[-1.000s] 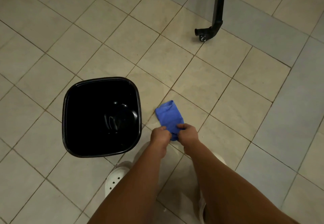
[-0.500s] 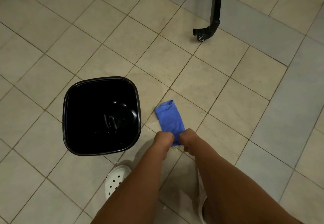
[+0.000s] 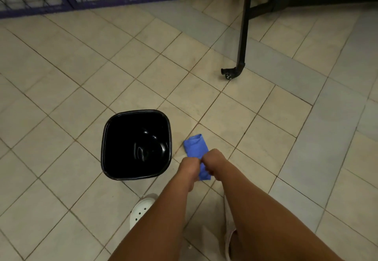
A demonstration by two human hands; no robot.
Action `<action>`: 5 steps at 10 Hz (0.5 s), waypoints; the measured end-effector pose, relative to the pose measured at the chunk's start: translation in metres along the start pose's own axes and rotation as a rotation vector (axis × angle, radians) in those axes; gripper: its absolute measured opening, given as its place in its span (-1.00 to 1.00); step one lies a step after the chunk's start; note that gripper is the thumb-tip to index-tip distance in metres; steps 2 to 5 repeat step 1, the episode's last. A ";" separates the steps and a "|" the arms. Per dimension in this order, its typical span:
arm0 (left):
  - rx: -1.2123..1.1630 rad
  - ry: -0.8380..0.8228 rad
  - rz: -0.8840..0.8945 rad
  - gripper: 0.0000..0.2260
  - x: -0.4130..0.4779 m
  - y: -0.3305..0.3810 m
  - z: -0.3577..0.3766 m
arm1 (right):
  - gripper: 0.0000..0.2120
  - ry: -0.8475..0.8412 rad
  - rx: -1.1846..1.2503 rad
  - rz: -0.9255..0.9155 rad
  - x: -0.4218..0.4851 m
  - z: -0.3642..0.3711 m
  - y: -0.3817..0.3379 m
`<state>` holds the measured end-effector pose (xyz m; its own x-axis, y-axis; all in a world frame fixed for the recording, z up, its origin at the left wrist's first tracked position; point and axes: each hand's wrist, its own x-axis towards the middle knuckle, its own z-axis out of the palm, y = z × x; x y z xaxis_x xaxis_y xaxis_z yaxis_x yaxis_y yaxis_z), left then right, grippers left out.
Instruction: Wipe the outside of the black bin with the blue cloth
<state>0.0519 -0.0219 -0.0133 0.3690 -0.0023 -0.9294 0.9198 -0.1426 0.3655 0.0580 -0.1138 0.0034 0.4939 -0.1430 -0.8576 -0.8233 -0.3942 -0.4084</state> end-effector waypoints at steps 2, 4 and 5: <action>0.060 0.022 0.108 -0.81 -0.028 0.007 -0.009 | -0.69 0.050 -0.030 -0.093 -0.034 -0.005 -0.012; 0.060 0.022 0.108 -0.81 -0.028 0.007 -0.009 | -0.69 0.050 -0.030 -0.093 -0.034 -0.005 -0.012; 0.060 0.022 0.108 -0.81 -0.028 0.007 -0.009 | -0.69 0.050 -0.030 -0.093 -0.034 -0.005 -0.012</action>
